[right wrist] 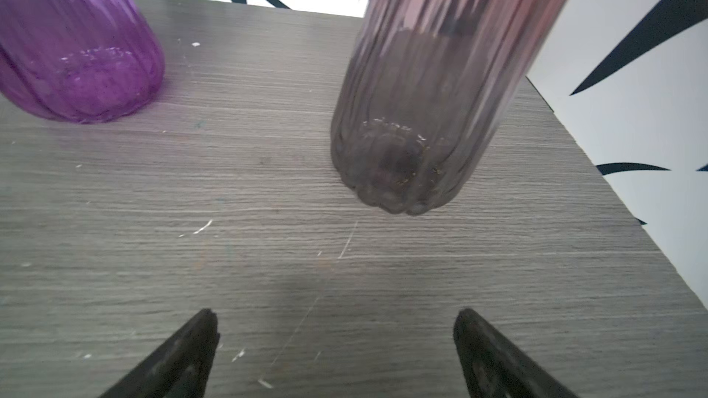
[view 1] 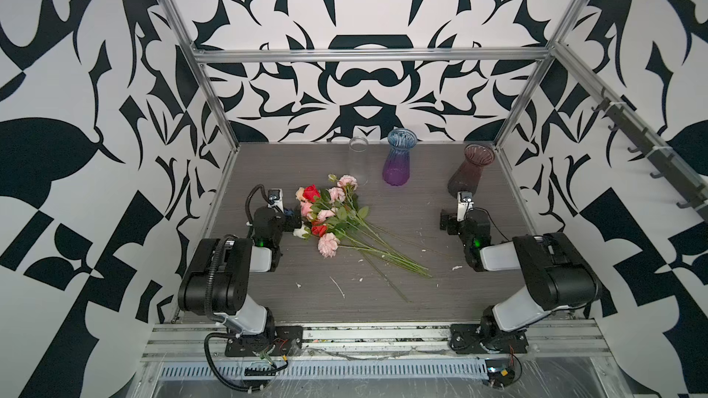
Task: Arrange the flowers into the vase
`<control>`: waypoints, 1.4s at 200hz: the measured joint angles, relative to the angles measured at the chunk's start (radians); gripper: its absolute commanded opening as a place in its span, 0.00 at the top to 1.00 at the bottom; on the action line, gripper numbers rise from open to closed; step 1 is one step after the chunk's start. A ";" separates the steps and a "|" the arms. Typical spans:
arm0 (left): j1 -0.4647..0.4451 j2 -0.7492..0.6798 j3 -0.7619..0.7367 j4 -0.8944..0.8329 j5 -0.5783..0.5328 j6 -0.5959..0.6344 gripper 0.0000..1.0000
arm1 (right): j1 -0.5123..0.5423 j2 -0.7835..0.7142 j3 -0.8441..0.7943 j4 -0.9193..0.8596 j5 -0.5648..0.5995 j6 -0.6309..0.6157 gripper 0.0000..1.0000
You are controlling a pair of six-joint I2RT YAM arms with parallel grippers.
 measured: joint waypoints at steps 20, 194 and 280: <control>0.000 0.000 0.000 0.000 0.000 0.000 0.01 | -0.004 0.000 0.000 -0.002 -0.003 0.000 0.00; 0.000 0.000 0.003 -0.014 0.000 0.000 0.01 | -0.004 0.000 0.001 -0.015 -0.035 -0.001 0.00; -0.001 -0.202 0.046 -0.282 -0.090 -0.068 0.01 | 0.138 -0.174 0.078 -0.294 0.251 0.004 0.00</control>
